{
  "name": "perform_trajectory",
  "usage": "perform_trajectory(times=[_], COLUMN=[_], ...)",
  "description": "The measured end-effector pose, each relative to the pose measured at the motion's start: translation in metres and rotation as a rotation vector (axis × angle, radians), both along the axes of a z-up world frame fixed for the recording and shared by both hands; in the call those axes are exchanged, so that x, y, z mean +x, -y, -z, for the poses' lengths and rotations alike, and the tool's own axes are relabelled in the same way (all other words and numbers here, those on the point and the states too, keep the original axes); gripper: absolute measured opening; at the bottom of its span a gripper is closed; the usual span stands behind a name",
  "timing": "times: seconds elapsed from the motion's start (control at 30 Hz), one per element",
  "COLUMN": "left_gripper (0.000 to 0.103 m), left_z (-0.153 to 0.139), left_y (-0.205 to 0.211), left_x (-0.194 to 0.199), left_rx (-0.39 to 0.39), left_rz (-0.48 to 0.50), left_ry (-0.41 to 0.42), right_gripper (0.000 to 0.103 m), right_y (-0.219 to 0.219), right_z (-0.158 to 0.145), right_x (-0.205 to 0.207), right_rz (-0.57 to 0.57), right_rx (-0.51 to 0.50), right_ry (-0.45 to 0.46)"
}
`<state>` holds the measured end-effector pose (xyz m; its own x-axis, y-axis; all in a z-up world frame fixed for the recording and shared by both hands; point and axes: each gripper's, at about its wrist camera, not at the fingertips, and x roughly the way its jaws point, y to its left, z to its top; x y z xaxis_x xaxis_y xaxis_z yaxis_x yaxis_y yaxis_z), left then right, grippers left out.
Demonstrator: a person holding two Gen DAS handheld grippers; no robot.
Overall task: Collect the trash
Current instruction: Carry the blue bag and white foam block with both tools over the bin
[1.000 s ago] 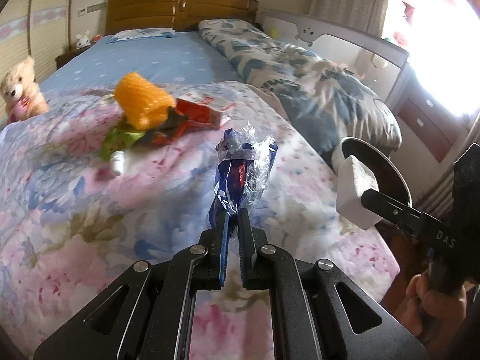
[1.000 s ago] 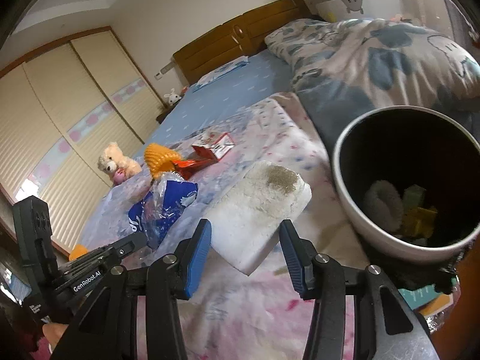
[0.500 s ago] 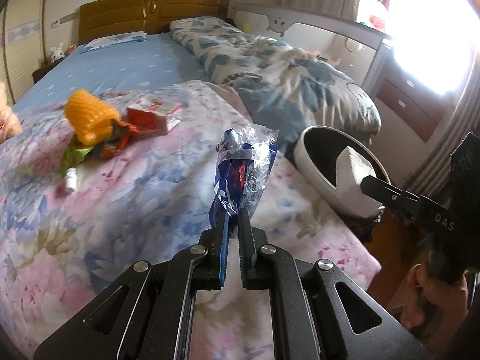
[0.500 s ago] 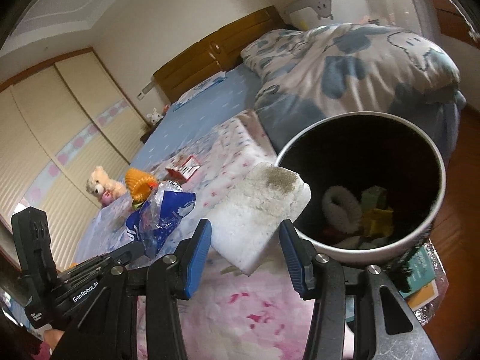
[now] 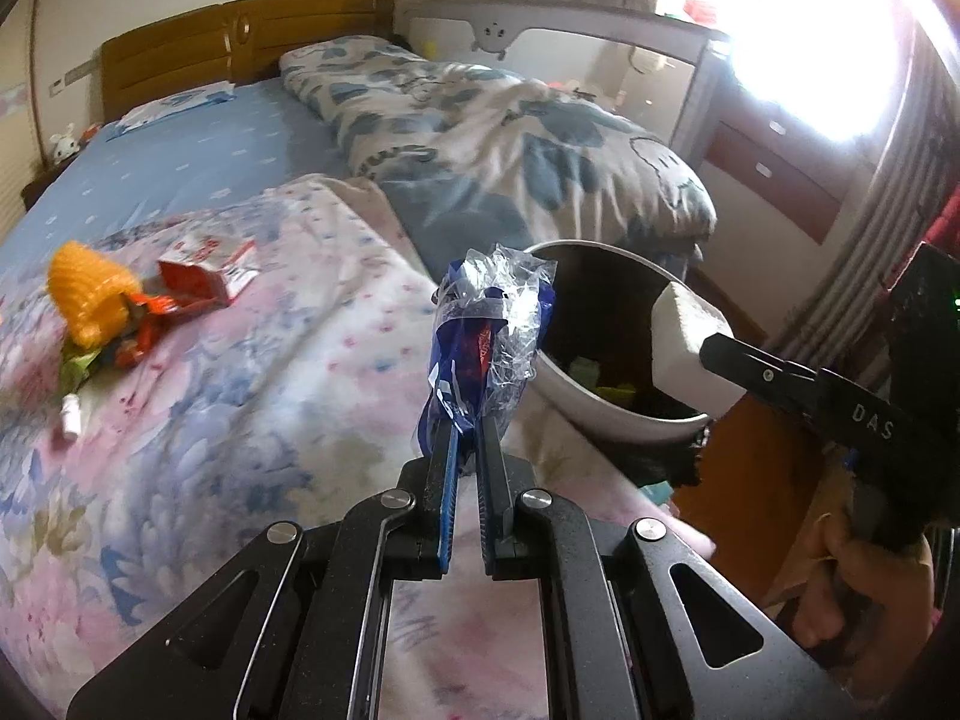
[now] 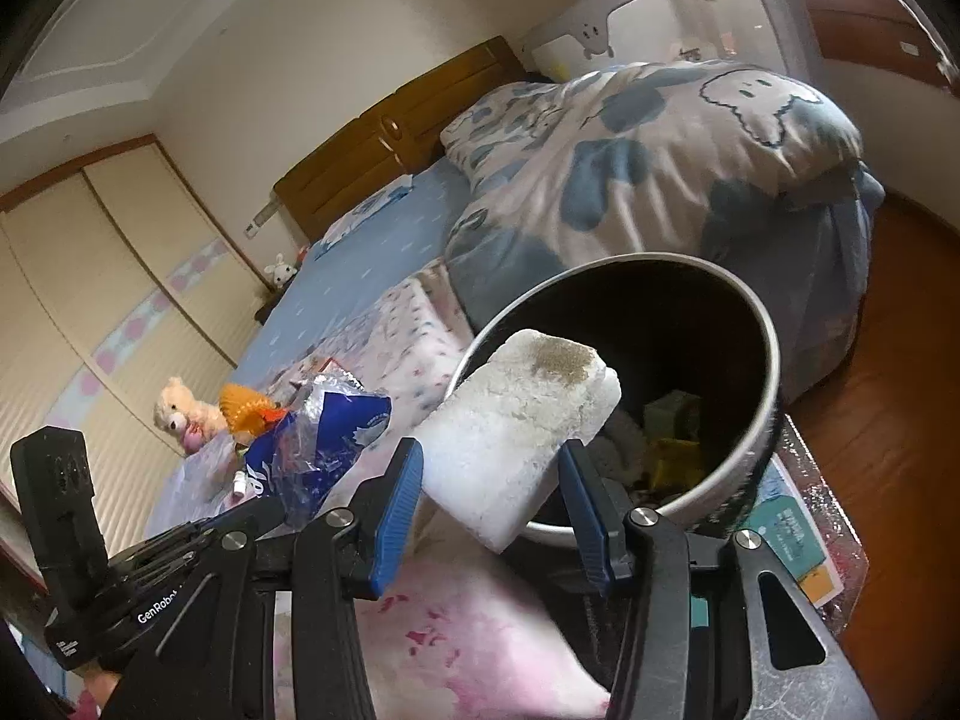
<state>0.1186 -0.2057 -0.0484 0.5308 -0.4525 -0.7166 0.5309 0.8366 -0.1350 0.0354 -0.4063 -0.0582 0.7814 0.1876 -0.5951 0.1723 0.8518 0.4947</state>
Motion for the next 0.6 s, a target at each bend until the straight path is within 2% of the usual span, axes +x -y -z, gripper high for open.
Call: perform_trajectory(times=[0.6], left_gripper=[0.005], left_z=[-0.003], left_y=[0.052], left_x=[-0.002], left_rx=[0.030], left_rz=[0.088], left_ry=[0.008], right_gripper=[0.048], right_y=[0.037], right_z=[0.005], right_x=[-0.005], right_rz=[0.056], right_rx=[0.015], right_ry=[-0.008])
